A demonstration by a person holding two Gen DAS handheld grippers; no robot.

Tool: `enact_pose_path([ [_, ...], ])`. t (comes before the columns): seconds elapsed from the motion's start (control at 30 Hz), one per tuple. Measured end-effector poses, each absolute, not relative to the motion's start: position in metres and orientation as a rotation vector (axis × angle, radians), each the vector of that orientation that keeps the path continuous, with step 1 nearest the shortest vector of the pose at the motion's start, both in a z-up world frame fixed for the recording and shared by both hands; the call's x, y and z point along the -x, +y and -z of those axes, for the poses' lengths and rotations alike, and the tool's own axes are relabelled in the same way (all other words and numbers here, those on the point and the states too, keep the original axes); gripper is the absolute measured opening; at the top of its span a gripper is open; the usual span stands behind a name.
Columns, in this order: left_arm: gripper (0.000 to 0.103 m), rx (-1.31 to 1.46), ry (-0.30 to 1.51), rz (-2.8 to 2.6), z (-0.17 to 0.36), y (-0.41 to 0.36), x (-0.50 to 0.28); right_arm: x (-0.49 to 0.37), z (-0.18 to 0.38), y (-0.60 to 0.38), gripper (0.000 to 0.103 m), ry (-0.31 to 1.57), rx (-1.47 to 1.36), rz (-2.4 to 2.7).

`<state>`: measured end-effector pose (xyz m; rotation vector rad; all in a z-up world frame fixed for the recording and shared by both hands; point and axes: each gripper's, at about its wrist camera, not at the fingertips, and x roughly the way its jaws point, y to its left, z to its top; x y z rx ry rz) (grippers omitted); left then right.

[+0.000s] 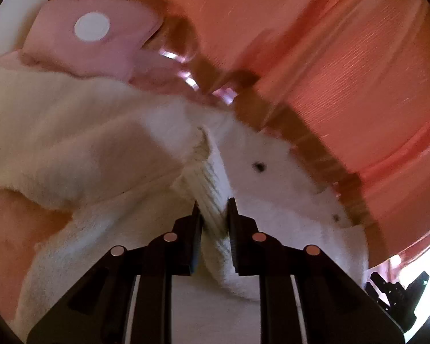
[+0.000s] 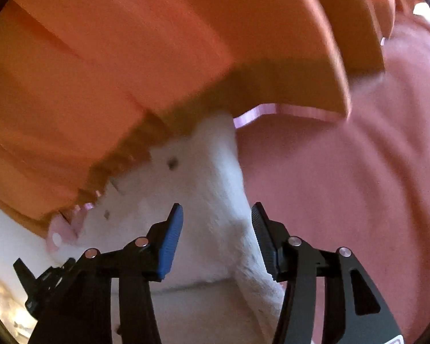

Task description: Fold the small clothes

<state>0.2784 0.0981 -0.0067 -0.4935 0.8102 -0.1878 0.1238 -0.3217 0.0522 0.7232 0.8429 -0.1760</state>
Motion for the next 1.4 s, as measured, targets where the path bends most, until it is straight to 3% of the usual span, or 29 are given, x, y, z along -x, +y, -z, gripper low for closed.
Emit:
enact_pose_path([
  [0.07, 0.016, 0.492, 0.813, 0.19, 0.01, 0.101, -0.281, -0.133, -0.044, -0.315, 0.053, 0.868, -0.659, 0.175],
  [0.1, 0.016, 0.49, 0.806, 0.195, 0.009, 0.101, -0.281, -0.138, -0.039, -0.311, 0.044, 0.887, -0.62, 0.162],
  [0.13, 0.016, 0.488, 0.796, 0.203, 0.006, 0.101, -0.281, -0.139, -0.04, -0.308, 0.021, 0.886, -0.58, 0.162],
  [0.23, 0.016, 0.495, 0.732, 0.243, -0.009, 0.097, -0.279, -0.129, -0.07, -0.314, 0.013, 0.751, -0.59, 0.138],
  [0.33, 0.017, 0.469, 0.697, 0.27, -0.016, 0.093, -0.276, -0.118, -0.086, -0.322, 0.013, 0.672, -0.572, 0.172],
  [0.43, 0.019, 0.409, 0.812, 0.208, 0.015, 0.089, -0.287, -0.128, -0.031, -0.334, 0.014, 0.886, -0.628, 0.221],
  [0.47, 0.019, 0.428, 0.859, 0.188, 0.029, 0.091, -0.29, -0.123, -0.027, -0.338, 0.013, 0.855, -0.682, 0.222],
  [0.67, 0.022, 0.455, 0.813, 0.138, 0.004, 0.101, -0.285, -0.119, -0.1, -0.313, 0.023, 0.698, -0.516, 0.235],
  [0.77, 0.04, 0.438, 0.818, 0.113, -0.007, 0.098, -0.278, -0.131, -0.09, -0.288, 0.023, 0.783, -0.432, 0.157],
  [0.83, 0.06, 0.425, 0.843, 0.113, -0.006, 0.092, -0.276, -0.15, -0.048, -0.28, 0.022, 0.964, -0.427, 0.169],
  [0.9, 0.061, 0.351, 0.896, 0.088, 0.005, 0.087, -0.275, -0.148, -0.041, -0.281, 0.019, 0.954, -0.427, 0.2],
  [1.03, 0.061, 0.25, 0.926, 0.041, 0.012, 0.081, -0.27, -0.152, -0.071, -0.261, 0.026, 0.876, -0.374, 0.136],
  [1.17, 0.071, 0.19, 0.946, 0.038, 0.016, 0.07, -0.269, -0.166, -0.028, -0.253, 0.029, 1.016, -0.348, 0.158],
  [1.3, 0.072, 0.108, 0.925, 0.008, 0.006, 0.062, -0.26, -0.168, -0.054, -0.24, 0.031, 0.931, -0.337, 0.131],
  [1.4, 0.072, 0.106, 0.924, 0.011, 0.001, 0.056, -0.257, -0.178, -0.057, -0.221, 0.041, 0.911, -0.279, 0.081],
])
